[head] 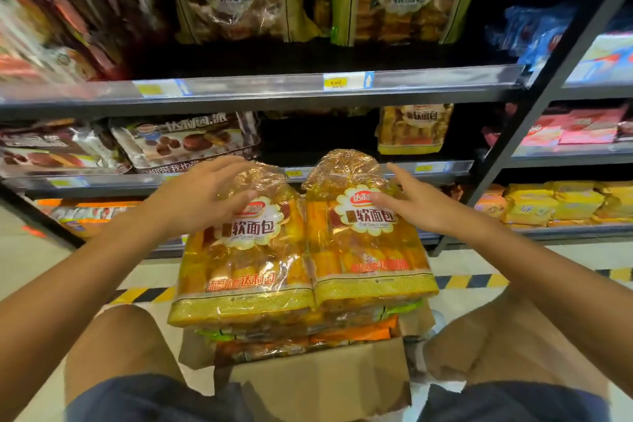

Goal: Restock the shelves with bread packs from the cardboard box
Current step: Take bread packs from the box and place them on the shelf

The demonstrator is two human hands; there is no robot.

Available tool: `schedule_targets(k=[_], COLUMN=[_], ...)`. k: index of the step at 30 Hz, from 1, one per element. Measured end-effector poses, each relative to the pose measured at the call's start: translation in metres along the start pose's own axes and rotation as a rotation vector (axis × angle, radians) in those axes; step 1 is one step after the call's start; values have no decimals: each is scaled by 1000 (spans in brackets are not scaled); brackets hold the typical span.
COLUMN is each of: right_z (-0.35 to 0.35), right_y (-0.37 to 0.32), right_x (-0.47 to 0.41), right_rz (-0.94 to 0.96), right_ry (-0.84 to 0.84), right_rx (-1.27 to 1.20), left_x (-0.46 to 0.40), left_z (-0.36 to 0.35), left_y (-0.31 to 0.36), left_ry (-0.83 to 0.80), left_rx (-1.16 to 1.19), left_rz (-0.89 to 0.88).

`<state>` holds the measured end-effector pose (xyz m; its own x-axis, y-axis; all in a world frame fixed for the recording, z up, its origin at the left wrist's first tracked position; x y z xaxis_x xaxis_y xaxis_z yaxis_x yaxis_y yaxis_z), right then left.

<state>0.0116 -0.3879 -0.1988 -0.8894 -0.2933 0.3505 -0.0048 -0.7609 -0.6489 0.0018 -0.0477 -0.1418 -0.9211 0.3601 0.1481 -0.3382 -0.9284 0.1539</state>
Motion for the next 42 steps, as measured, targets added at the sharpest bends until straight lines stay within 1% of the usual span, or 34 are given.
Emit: schedule_targets(k=[3,5,7,9,12,14,17,21,23,25,27,30,32,34,37,38,40,42], right_z=[-6,-7,-6,-5,-1,4,14,15,10,5,4,10,15,18,21,25,38,57], right_y=[7,7,6,1,-6,-7,-8,-17,-16,-13,-11,-12,-12,-13,-25,-28,-29,-30], right_x=[-3,-4,-5,-4,-5,-6,-9,-6,-8,-9,-7,-5,-6,-10,-5,-2,5,9], right_rz=[-205,-288,-310,-282,-185,-185,-152,-44,-22,-31,-34,-20,-19,-22,32,41,49,69], right_ry=[-71,-74,-48,-25,-39,-29,44,155,144,100,77,113,128,86,-89,-111,-79,6], right_rx=[140,171,169,168,123,64,-89,-325,-388,-411,-416,-342,-297,-305,-326,-321,-333,-372], left_x=[20,28,34,39,40,40,42,41,41,43,45,48,49,47,41,38,29,20], left_z=[-14,-26,-39,-47,-47,-46,-45,-46,-48,-49,-48,-43,-37,-31,-19,-15,-3,15], left_y=[-31,-48,-57,-54,-51,-51,-48,-44,-43,-40,-36,-31,-25,-22,-18,-15,-9,-6], left_ry=[-19,-92,-216,-302,-289,-245,-186,-100,-80,-93,-149,-244,-273,-220,-80,-64,-62,-30], left_rx=[126,236,427,612,632,664,813,935,1039,1167,1280,1307,1308,1306,1304,1322,1341,1333], left_rz=[152,297,398,446,422,421,432,408,382,370,345,277,243,256,317,319,297,253])
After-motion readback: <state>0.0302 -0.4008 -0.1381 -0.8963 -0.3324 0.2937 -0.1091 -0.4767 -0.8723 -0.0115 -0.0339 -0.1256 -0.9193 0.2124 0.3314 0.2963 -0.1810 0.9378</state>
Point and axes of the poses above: each hand's wrist, its own x-axis away from the middle knuckle, its own z-axis out of the back of the hand, y = z × x, the point moved 5 cm from there along -x, towards the middle knuckle, and after that the axes turned 6 degrees about -y, right-handed, at the moved point
